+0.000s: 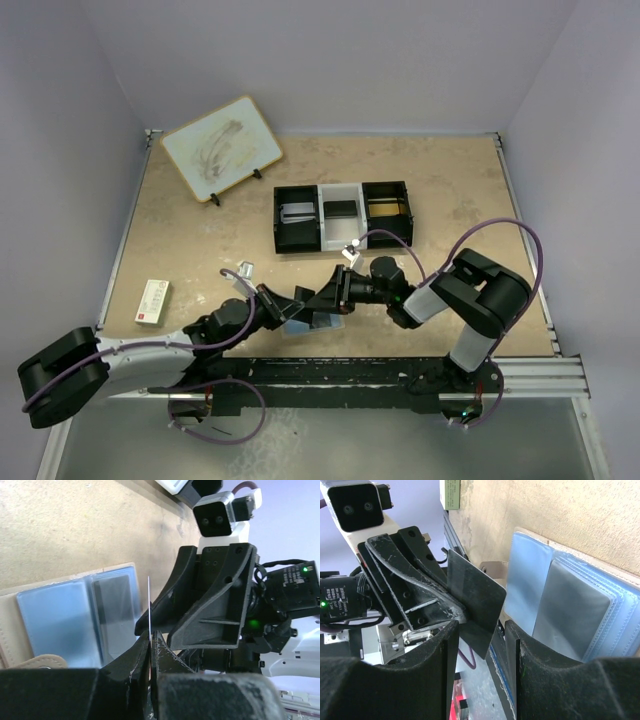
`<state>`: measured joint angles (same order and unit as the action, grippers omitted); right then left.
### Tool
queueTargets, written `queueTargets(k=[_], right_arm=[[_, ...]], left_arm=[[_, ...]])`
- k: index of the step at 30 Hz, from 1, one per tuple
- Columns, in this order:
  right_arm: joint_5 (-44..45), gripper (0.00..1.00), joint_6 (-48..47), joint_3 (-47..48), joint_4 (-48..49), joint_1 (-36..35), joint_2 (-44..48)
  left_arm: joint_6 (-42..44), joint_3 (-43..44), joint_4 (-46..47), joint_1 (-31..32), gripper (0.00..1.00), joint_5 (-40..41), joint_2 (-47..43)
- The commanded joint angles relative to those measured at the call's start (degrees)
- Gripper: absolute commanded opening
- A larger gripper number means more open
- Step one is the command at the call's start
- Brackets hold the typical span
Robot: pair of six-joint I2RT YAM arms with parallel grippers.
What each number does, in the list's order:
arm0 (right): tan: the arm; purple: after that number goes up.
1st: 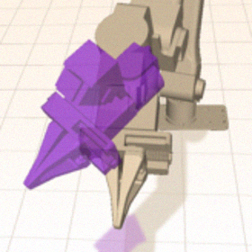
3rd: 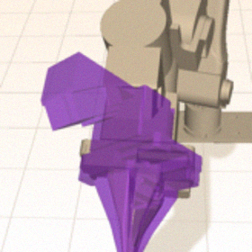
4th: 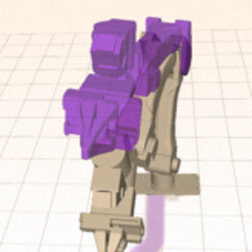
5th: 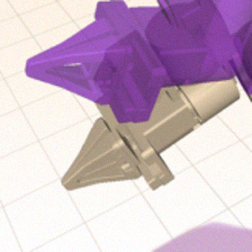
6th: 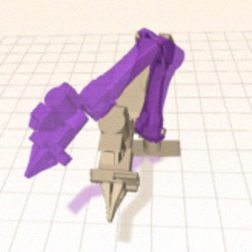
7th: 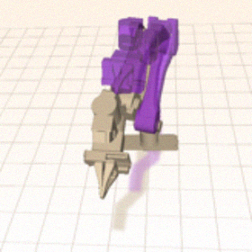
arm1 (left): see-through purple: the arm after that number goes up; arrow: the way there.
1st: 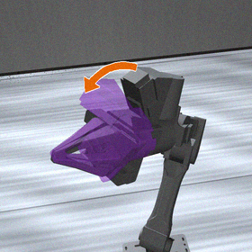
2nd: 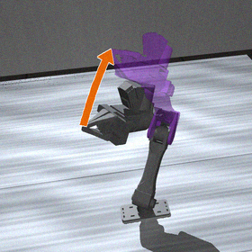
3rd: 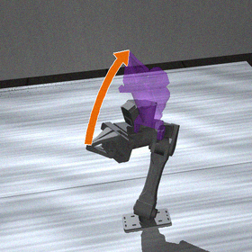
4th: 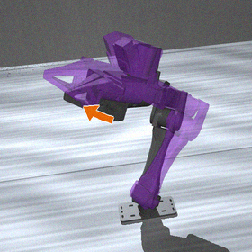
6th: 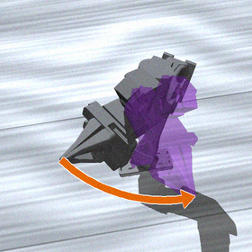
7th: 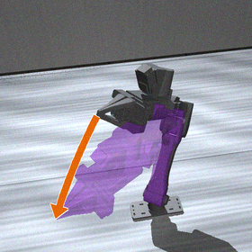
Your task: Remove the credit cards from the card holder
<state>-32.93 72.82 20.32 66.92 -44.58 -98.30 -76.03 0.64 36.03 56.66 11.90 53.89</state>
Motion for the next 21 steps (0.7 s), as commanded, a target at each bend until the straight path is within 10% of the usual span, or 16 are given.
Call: queueTargets(k=[1,21], right_arm=[[-0.18,0.44,1.17,-0.3,3.83,0.02,-0.31],[-0.04,0.22,3.04,-0.31,7.12,0.1,2.46]], left_arm=[[-1.29,0.18,3.7,0.42,0.0,1.11,-1.76],[-0.87,0.76,8.16,1.08,0.0,-1.53,-0.45]])
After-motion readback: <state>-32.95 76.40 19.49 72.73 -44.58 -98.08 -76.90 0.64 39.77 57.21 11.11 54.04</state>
